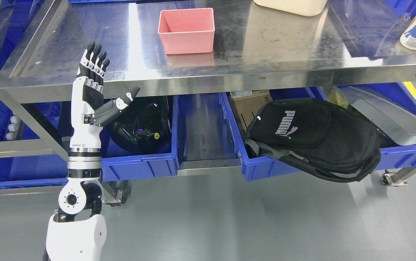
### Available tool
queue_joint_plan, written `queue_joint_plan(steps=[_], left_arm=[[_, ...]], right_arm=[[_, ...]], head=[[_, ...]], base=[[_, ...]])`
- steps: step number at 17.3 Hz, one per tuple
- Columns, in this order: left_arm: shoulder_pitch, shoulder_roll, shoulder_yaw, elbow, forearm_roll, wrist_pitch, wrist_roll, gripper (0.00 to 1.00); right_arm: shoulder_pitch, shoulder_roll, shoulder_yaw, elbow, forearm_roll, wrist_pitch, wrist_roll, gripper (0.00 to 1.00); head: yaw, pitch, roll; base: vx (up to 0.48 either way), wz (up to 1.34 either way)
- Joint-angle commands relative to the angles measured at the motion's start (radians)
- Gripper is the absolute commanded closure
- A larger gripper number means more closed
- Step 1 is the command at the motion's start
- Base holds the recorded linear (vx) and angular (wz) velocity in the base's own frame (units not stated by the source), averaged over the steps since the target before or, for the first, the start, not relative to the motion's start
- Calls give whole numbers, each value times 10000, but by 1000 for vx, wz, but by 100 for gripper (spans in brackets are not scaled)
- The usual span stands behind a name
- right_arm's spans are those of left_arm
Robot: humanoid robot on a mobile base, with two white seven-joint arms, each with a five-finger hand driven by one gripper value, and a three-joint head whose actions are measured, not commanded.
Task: Place storage box into left shelf container
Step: 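Raise the left hand up to the pink box on the shelf top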
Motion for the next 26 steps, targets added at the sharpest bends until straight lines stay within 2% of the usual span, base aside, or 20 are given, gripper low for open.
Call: queue_joint_plan(steps=[1,3,6,8,10,13,18,23,26], left_arm=[[-208,175,664,146,-36,176,-9,0],[-773,175,770,161,-51,222,-298,0],[-2061,213,1123,375,-448,1016,-2179,0],[-3103,918,1124,1001,-1091,1692,-4094,0],[-4482,1760,956,2073,-2376,2138,-5968,0],[-5697,2178,146,3622,-3912,2155,-7062,0],[-7753,1813,-2309,6890,-5587,2032,-7127,0],[-8186,372,-2512,8442,-6921,2017,-6791,0],[-8414,175,-2496,9347,-7581,1665,-5550,0]], right_arm=[[93,-175,-46,-174,15,-2,8,0],[93,-175,-46,-174,15,-2,8,0],[94,-175,-46,-174,15,-2,8,0],[93,-175,-46,-174,15,-2,8,0],[93,-175,-46,-174,15,-2,8,0],[93,-175,-46,-174,15,-2,8,0],[93,-175,-46,-174,15,-2,8,0],[93,-175,-46,-174,15,-2,8,0],[93,-175,-46,-174,15,-2,8,0]], head=[[0,0,0],[0,0,0],[0,0,0],[0,0,0],[0,0,0],[0,0,0],[0,0,0],[0,0,0],[0,0,0]], base=[[0,0],[0,0],[0,0],[0,0],[0,0],[0,0],[0,0],[0,0],[0,0]])
